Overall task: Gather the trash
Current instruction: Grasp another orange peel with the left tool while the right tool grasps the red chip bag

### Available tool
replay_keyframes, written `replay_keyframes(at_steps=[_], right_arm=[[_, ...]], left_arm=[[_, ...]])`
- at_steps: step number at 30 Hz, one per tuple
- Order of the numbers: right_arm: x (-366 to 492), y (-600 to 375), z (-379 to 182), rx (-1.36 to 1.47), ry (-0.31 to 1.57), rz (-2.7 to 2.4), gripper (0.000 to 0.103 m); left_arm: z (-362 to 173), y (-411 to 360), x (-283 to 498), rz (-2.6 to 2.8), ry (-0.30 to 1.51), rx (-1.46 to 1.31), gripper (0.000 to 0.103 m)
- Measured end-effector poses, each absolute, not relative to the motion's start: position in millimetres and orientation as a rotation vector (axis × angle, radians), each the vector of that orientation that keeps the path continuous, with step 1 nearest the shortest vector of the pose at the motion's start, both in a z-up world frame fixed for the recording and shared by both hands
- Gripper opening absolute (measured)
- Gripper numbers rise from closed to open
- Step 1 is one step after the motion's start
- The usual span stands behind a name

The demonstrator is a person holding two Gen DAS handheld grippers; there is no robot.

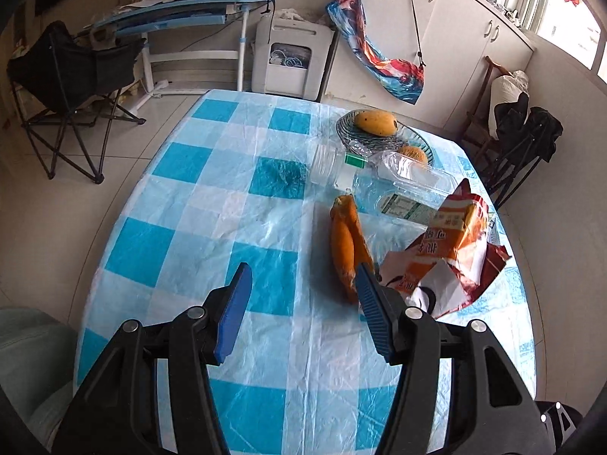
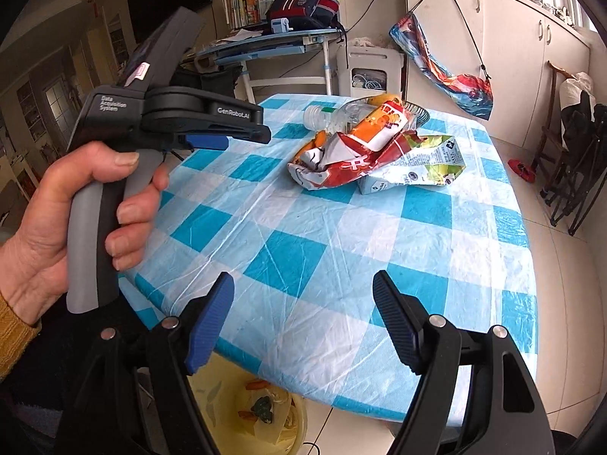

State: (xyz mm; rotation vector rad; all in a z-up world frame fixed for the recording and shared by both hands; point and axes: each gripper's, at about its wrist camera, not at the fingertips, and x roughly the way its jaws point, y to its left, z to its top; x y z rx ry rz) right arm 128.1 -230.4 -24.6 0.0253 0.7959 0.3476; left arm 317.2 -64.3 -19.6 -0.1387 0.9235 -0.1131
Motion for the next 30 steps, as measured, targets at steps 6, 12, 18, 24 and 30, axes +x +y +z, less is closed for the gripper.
replay_keyframes(at_steps=[6, 12, 18, 24, 30], right_arm=[[136.2, -243.3, -31.3, 0.089, 0.804, 0.323, 0.073], [153.4, -256.4, -23.1, 0.16, 0.794, 0.309, 0.073], [183.5, -259.6, -17.5, 0.261, 0.795, 0.332, 0.072], [219.7, -254.9, -28.6, 0.385, 0.844, 0.354, 0.068], [242.9, -252.6, -47.6, 0.615, 0.883, 0.337, 0.066]], left_arm=[[-38.3, -97.7, 361.4, -0.118, 0.961, -0.031, 0.055], [-62.2, -104.5, 373.4, -0.187, 0.996, -0.044, 0.02], [-57.4, -89.0, 341.8, -0.209, 0.976, -0.02, 0.013], [-55.4, -41.7, 292.3, -0.192, 0.971, -0.079, 0.013], [-58.8, -15.7, 270.0, -0.201, 0.975, -0.162, 0.013]])
